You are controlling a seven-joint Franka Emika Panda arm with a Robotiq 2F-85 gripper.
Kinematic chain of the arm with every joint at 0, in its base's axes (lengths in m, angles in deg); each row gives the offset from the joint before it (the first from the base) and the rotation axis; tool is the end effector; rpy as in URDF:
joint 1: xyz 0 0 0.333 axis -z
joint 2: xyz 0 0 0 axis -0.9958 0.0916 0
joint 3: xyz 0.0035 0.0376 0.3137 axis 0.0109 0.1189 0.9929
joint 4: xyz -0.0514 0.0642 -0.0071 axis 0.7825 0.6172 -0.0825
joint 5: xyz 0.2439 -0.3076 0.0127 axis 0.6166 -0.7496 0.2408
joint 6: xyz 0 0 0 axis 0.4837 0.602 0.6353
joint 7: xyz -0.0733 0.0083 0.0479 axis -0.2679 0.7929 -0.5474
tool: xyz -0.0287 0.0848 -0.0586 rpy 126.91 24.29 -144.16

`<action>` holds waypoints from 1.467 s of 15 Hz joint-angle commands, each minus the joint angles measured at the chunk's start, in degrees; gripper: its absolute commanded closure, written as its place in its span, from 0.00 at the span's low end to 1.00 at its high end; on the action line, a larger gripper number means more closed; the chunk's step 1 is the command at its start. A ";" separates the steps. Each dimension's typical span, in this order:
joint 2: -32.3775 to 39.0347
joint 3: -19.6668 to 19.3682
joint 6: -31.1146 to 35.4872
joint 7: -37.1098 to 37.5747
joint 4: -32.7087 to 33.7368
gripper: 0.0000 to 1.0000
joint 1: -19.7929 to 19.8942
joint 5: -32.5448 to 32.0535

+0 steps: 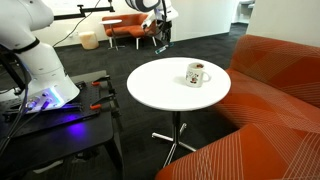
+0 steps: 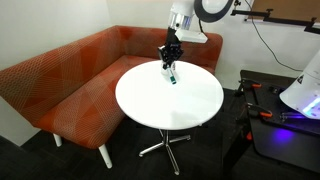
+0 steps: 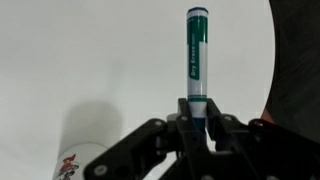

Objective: Put the marker on the table

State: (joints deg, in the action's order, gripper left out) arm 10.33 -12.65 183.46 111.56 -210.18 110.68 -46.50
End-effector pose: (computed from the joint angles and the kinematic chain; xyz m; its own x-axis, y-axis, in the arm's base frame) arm 0.5600 0.0493 0.2703 0.7831 -0.6185 0.0650 -0.5870 -0.7697 -0.2511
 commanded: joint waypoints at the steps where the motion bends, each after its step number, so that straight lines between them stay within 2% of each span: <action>1: -1.93 -11.42 -10.90 -10.04 4.57 0.95 -10.90 11.25; 3: -1.76 -17.32 -16.11 -12.04 6.63 0.95 -16.03 12.58; 5: -1.00 -21.46 -19.69 -12.67 8.35 0.95 -19.60 12.62; 8: -0.13 -25.11 -24.60 -13.06 10.29 0.95 -22.69 13.05; 12: 1.98 -27.02 -31.62 -15.47 13.10 0.95 -24.20 14.08; 15: 4.31 -27.65 -34.44 -17.15 14.90 0.95 -25.00 14.05; 22: 11.23 -28.96 -32.00 -13.79 18.85 0.95 -28.91 12.10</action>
State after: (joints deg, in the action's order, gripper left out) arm 18.49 -39.62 151.31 96.15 -194.55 84.61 -33.99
